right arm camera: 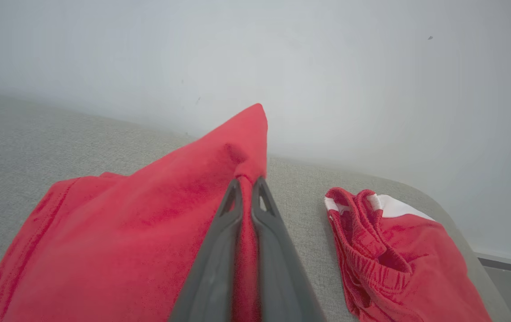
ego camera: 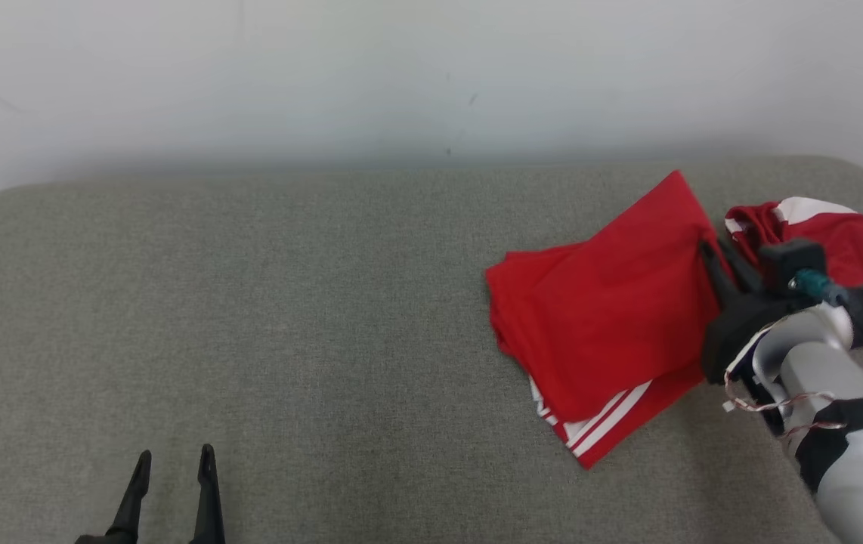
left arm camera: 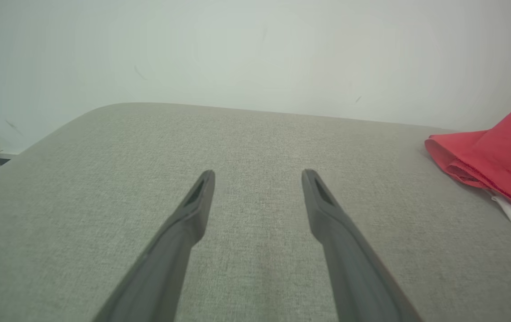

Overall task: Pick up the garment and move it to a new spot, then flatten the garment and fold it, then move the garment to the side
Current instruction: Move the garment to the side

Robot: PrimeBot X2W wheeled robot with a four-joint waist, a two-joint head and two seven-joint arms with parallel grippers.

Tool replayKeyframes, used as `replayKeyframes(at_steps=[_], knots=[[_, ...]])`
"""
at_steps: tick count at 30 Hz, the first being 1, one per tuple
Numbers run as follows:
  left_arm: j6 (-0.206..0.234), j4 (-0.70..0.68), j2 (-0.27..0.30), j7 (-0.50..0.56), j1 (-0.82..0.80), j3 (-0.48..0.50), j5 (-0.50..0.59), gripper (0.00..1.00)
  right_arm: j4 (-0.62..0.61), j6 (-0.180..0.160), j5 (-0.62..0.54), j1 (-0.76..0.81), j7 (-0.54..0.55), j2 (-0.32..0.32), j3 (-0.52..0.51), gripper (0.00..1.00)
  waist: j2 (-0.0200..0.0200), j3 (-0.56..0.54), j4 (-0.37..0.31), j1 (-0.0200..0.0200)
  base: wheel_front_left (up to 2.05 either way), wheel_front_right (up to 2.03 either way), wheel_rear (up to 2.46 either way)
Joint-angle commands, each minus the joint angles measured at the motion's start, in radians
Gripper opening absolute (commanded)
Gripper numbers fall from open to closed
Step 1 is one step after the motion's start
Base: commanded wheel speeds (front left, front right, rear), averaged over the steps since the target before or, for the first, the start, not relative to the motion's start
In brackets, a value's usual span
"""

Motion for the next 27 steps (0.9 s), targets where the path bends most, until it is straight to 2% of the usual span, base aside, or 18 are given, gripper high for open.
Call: replayKeyframes(at_steps=[1, 15, 27], knots=[[-0.003, -0.007, 0.000, -0.002, -0.019, 0.001, 0.008, 1.00, -0.005, -0.002, -0.009, -0.027, 0.004, -0.014, 0.006, 0.00, -0.0001, 0.044, -0.023, -0.0001, 0.00, 0.00, 0.00], [-0.020, -0.073, 0.002, -0.002, -0.119, 0.009, 0.050, 1.00, 0.028, -0.002, -0.049, -0.258, 0.058, -0.211, 0.027, 0.00, -0.0001, 0.215, -0.069, -0.0001, 0.00, 0.00, 0.00], [-0.022, -0.135, 0.013, -0.002, -0.149, 0.000, 0.063, 1.00, 0.087, -0.002, -0.058, -0.342, 0.110, -0.372, 0.062, 0.00, -0.0001, 0.290, -0.077, -0.0001, 0.00, 0.00, 0.00]])
